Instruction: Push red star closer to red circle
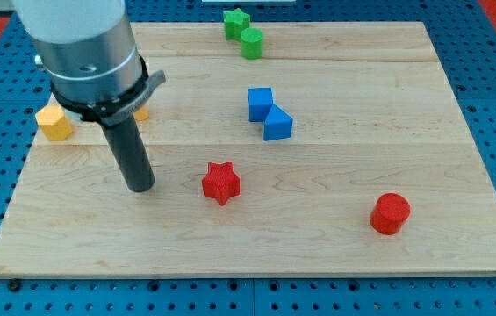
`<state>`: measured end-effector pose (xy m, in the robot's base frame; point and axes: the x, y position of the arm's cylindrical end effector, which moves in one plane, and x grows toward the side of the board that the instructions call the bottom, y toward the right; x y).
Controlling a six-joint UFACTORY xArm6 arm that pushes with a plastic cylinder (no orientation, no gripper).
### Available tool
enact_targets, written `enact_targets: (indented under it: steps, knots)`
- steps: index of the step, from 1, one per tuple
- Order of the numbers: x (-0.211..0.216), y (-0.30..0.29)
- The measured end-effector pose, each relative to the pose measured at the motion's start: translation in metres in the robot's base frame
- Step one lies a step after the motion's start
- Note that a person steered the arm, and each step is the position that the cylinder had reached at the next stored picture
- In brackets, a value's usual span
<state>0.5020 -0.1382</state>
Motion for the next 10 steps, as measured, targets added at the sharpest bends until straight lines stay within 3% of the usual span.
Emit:
enact_targets:
  steps: [2, 4, 5, 6, 7, 9, 10]
  knots:
    - [-0.021, -0.003]
    - [0.025, 0.107]
    - [0.026, 0.175]
    - [0.024, 0.124]
    - [-0.003, 0.121]
    - [-0.008, 0.208]
    - [-0.029, 0.212]
